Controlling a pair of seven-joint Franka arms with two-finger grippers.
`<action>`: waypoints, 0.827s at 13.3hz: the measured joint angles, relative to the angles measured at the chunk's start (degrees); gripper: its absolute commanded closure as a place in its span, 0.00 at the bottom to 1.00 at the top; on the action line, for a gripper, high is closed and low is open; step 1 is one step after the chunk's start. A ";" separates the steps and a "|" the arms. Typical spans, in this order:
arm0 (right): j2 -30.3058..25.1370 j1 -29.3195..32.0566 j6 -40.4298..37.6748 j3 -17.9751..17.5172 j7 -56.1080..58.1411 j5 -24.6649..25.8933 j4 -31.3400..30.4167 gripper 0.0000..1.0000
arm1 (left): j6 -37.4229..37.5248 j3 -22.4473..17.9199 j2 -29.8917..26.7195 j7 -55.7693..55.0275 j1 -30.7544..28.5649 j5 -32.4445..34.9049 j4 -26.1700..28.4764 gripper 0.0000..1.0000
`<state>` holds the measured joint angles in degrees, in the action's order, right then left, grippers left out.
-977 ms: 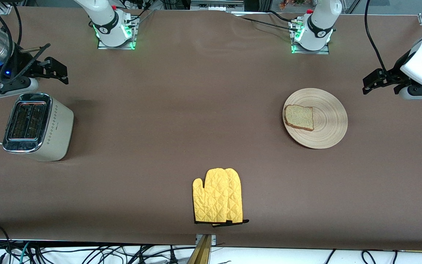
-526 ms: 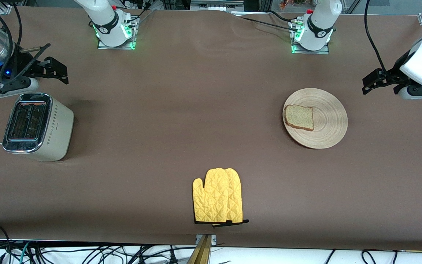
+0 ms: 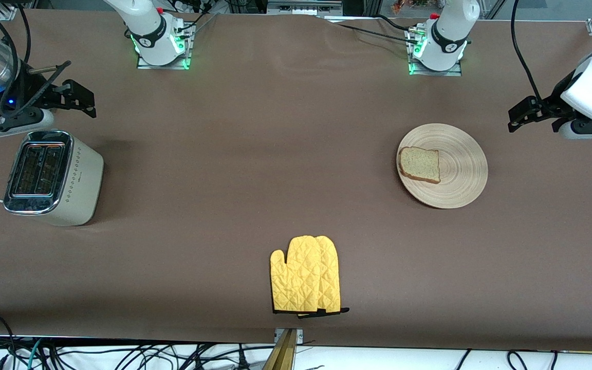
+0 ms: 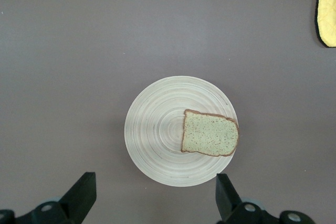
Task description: Move plate and put bread in toaster
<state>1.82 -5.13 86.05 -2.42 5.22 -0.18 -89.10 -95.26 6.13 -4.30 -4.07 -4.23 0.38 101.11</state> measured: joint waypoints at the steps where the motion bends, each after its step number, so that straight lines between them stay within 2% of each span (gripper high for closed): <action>1: 0.00 0.00 -0.01 0.00 0.00 0.00 0.00 0.00 | 0.00 0.00 0.00 0.00 0.00 0.00 0.00 0.00; 11: 0.00 0.01 -0.08 0.01 0.00 0.00 -0.07 0.00 | 0.84 -0.72 2.73 0.00 -1.31 -0.17 -0.24 0.00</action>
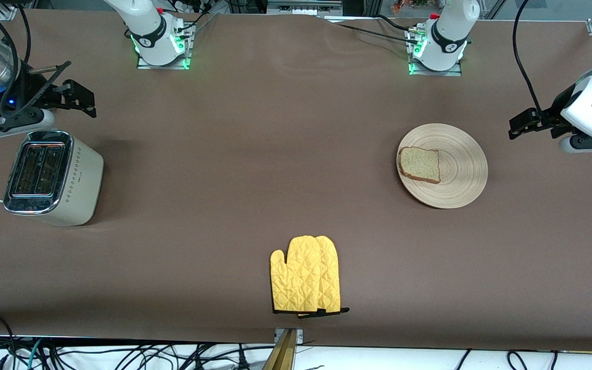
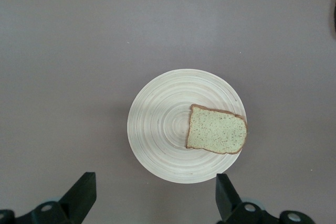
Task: Move plate and put bread in toaster
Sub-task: 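Move the left gripper down beside the wooden plate rim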
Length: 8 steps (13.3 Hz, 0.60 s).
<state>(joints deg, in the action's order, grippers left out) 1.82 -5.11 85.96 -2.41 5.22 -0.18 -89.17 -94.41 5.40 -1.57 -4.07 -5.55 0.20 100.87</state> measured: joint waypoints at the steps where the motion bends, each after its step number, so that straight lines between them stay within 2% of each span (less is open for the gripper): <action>1: 0.00 0.00 0.00 0.00 0.00 0.00 0.00 0.00 | 0.19 -0.01 0.04 0.49 -0.78 -0.53 -0.05 0.00; 5: 0.00 0.01 0.00 0.00 -0.02 0.00 -0.01 0.00 | 0.43 -0.14 3.61 13.52 -8.71 -6.51 -0.19 0.00; 8: 0.00 0.01 0.00 -0.05 -0.03 0.00 -0.01 0.00 | 0.01 -0.33 11.70 23.37 -17.02 -15.58 -1.49 0.00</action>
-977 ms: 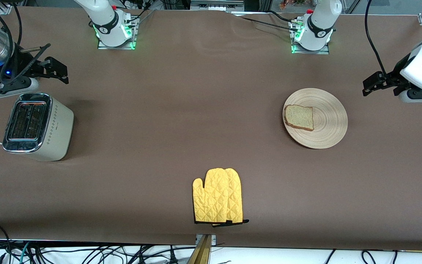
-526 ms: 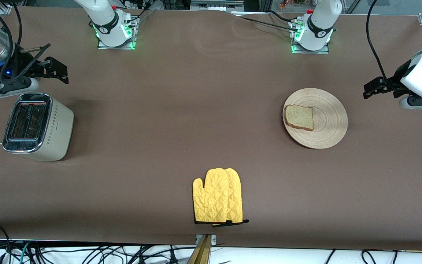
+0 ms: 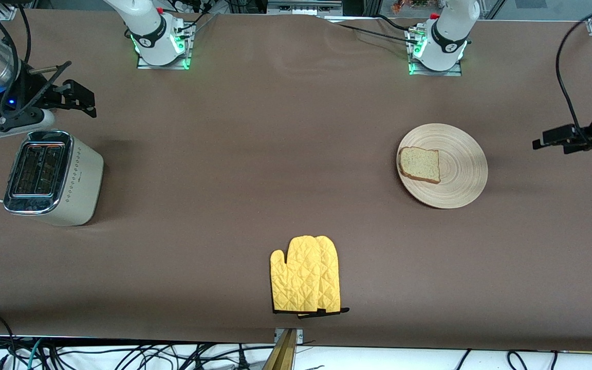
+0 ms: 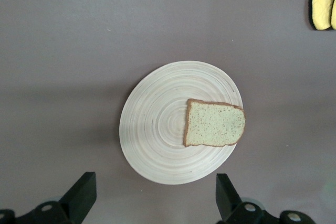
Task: Move plate and put bread in toaster
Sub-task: 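Move the left gripper down beside the wooden plate rim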
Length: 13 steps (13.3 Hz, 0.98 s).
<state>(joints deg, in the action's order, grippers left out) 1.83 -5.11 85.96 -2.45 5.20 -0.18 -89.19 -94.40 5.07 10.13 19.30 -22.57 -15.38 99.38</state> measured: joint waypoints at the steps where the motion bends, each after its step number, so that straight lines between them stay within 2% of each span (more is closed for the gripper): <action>1: 0.00 0.00 0.00 0.00 0.00 0.00 -0.01 0.00 | -0.15 -0.04 3.52 3.10 -2.21 -3.11 -0.74 0.00; 3: 0.01 0.00 0.00 0.00 0.00 0.00 -0.03 0.00 | -0.28 -0.07 10.38 10.98 -5.70 -8.39 -2.59 0.00; 5: 0.05 0.00 0.00 -0.01 -0.01 0.01 -0.11 0.00 | -0.22 -0.07 15.80 18.33 -8.52 -10.72 -3.50 0.00; 11: 0.21 -0.01 -0.02 -0.03 -0.02 0.05 -0.81 0.00 | 0.12 0.08 28.16 34.78 -12.28 -16.62 -3.84 0.00; 13: 0.25 -0.01 -0.04 -0.03 -0.02 0.05 -0.96 0.00 | 0.30 0.21 31.53 37.45 -13.49 -18.54 -3.82 0.18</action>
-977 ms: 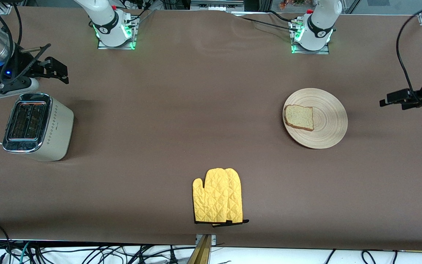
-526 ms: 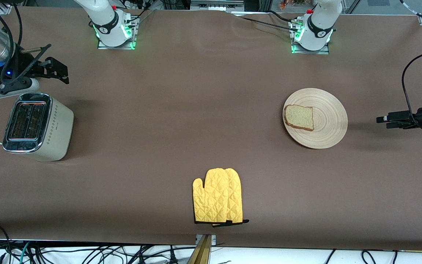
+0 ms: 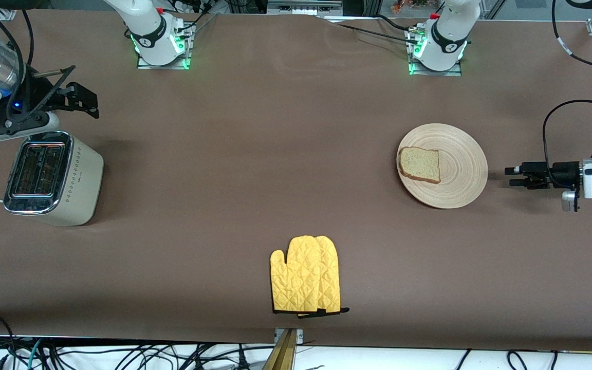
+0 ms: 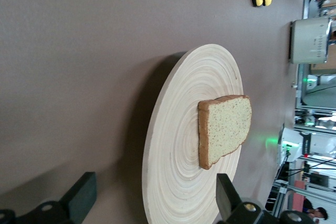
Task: Move plate and put bread in toaster
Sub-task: 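Move the left gripper down beside the wooden plate rim, then push the wooden plate with the left gripper toward the toaster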
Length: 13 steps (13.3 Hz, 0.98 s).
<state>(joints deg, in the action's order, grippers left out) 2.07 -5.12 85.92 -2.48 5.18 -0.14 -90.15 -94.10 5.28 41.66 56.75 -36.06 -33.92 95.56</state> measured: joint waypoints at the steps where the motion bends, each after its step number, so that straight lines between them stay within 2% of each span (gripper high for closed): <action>1: 0.04 0.00 0.00 0.00 0.00 0.00 -0.12 0.00 | 0.26 0.02 1.29 0.84 -0.33 -0.49 0.11 0.29; 2: 0.08 0.00 0.00 0.00 0.00 0.01 -0.17 0.00 | 0.54 0.05 2.55 1.12 -0.46 -1.15 0.31 0.33; 3: 0.11 0.00 0.00 0.00 0.00 0.02 -0.19 0.00 | 0.68 0.11 3.89 1.17 -0.48 -2.01 0.55 0.43; 6: 0.21 0.00 0.00 0.00 0.00 0.02 -0.22 0.00 | 1.66 0.54 6.72 1.29 -0.52 -2.96 0.96 1.00; 13: 0.40 -0.04 0.00 -0.03 0.00 0.06 -0.29 0.00 | 3.88 0.93 7.09 -0.35 -0.25 -3.19 0.76 1.00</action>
<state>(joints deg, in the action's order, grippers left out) 2.48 -5.15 85.92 -2.51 5.18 -0.08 -90.43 -90.22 6.21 48.75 56.40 -36.31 -37.11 96.32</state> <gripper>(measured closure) 0.000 0.912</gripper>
